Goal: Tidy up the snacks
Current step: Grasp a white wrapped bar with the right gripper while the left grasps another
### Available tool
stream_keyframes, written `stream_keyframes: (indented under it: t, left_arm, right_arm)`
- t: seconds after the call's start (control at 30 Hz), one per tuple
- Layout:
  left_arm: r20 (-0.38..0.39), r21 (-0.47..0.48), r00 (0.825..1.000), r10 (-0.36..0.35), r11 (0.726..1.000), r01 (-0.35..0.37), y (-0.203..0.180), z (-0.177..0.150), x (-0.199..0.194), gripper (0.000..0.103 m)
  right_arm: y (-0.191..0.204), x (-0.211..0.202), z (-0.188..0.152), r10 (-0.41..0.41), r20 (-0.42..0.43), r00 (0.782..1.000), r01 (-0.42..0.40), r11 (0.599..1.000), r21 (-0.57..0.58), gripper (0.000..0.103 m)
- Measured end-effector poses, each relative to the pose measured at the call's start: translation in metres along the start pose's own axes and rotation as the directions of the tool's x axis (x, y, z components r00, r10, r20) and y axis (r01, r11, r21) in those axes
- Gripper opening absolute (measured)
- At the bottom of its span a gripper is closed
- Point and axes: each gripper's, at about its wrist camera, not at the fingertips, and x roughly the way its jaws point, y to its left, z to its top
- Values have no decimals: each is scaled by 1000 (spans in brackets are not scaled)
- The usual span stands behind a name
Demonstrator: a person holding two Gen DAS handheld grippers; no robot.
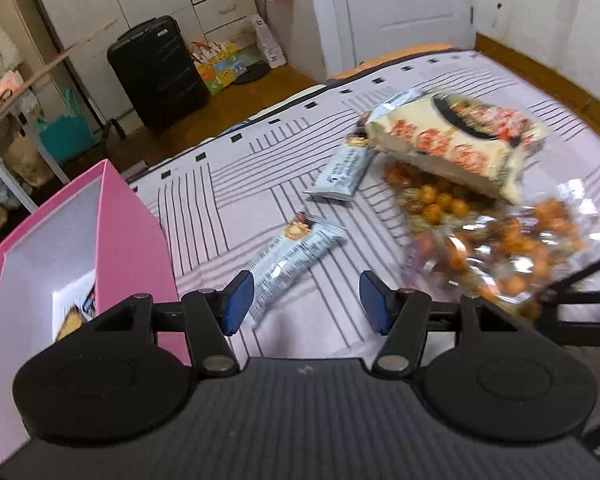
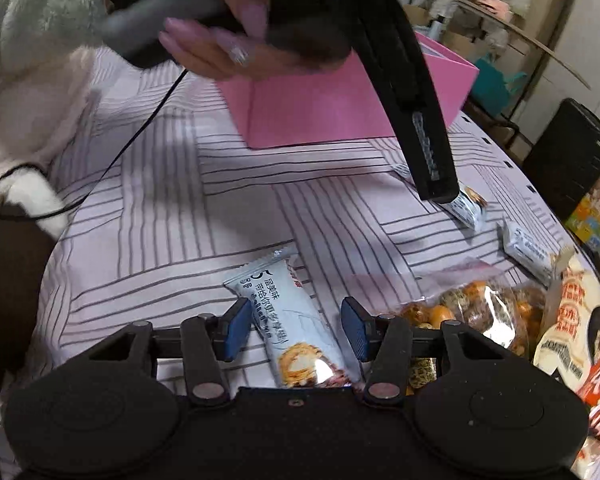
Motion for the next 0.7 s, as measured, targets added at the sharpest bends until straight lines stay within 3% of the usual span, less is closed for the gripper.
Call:
stream_keyframes:
  t: [0.1,0.2,0.27,0.4,0.5,0.53,0.63,0.7]
  left_arm:
    - [-11,0,1000,18,1000,-18,0,3,23,58]
    - [-81,-7,996,37,999,-38,2,8,49,58]
    - [-120,-6,992,45,999,-46,5,10,62,61]
    - [-132,-18,990,52,998,-55,7,16,66,61]
    - [-126,-30,990,60,998,-64,9,16,69,59]
    - [-123,-38,990,63,997,-68,9,16,70,57]
    - [-116,-27,987,108,993,-112,7,16,69,38]
    - [-130,-37,985,117,992,-123,8,17,66,34]
  right_arm:
    - [-4,1,-1,3,16,1000,-4,997,82,36]
    - [-11,2,-3,-12,30,999,6,980,199,34]
    - [-15,2,-5,-43,31,999,32,957,287,33]
    - [-21,4,-9,-56,28,998,37,886,463,34]
    - [-18,6,-11,-88,33,996,57,846,531,34]
    - [-15,6,-12,-104,36,994,67,835,547,33]
    - [-11,3,-15,-142,48,989,85,796,600,31]
    - [-9,1,-16,-150,59,987,77,761,644,31]
